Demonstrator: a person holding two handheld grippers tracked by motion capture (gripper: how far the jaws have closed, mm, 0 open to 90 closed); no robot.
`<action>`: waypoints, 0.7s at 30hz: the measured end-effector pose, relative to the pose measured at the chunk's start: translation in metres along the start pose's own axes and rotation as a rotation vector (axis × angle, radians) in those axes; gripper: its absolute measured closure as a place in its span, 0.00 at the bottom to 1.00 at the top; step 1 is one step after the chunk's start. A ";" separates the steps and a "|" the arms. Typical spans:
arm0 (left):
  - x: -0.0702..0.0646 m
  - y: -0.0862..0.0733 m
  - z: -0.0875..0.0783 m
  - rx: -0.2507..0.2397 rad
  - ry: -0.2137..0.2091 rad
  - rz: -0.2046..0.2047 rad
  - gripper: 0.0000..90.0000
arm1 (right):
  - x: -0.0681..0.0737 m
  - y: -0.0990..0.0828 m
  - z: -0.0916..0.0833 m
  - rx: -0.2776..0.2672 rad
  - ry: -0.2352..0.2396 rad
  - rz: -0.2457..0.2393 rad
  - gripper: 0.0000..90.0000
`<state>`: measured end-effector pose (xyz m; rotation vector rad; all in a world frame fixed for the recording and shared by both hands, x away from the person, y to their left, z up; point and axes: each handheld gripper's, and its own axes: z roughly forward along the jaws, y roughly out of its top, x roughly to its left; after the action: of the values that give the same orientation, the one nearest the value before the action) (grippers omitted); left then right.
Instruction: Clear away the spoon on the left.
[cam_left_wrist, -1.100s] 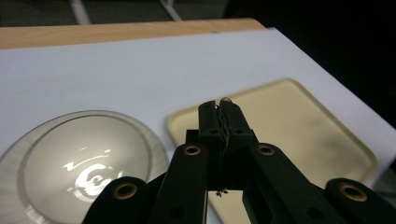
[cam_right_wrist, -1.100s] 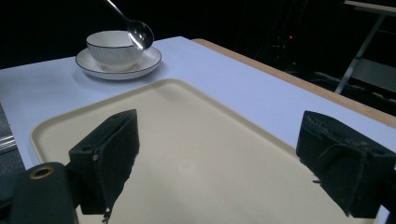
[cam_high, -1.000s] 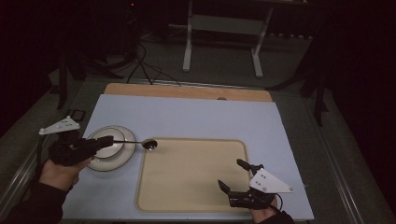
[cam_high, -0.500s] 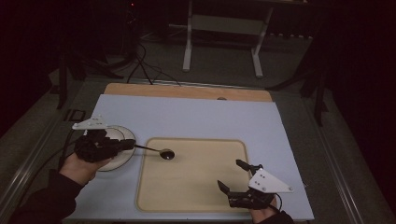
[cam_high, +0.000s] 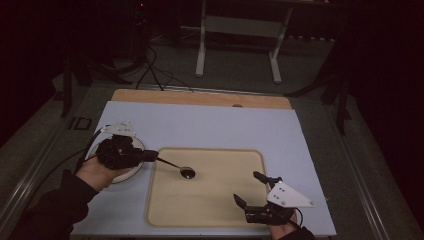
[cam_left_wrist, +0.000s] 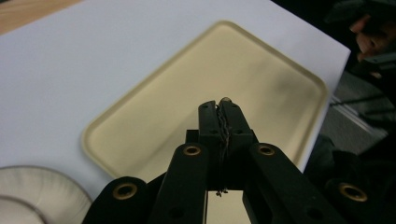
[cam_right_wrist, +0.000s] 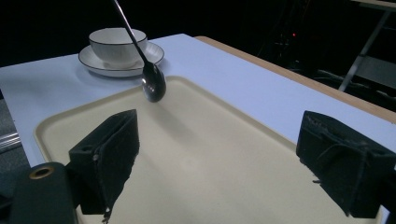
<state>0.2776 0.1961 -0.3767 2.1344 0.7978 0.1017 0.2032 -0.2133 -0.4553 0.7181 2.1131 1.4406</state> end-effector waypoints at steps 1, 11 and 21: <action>-0.001 0.002 0.002 0.010 -0.004 0.007 0.99 | 0.000 0.000 0.000 0.000 0.001 0.000 0.15; -0.008 0.014 0.017 0.148 -0.078 0.070 0.99 | 0.000 0.000 0.000 0.000 0.004 -0.002 0.15; -0.009 0.023 0.038 0.259 -0.135 0.107 0.99 | 0.000 -0.001 0.000 0.003 0.008 0.000 0.15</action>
<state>0.2946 0.1545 -0.3820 2.3996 0.6461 -0.0943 0.2036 -0.2135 -0.4560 0.7143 2.1219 1.4433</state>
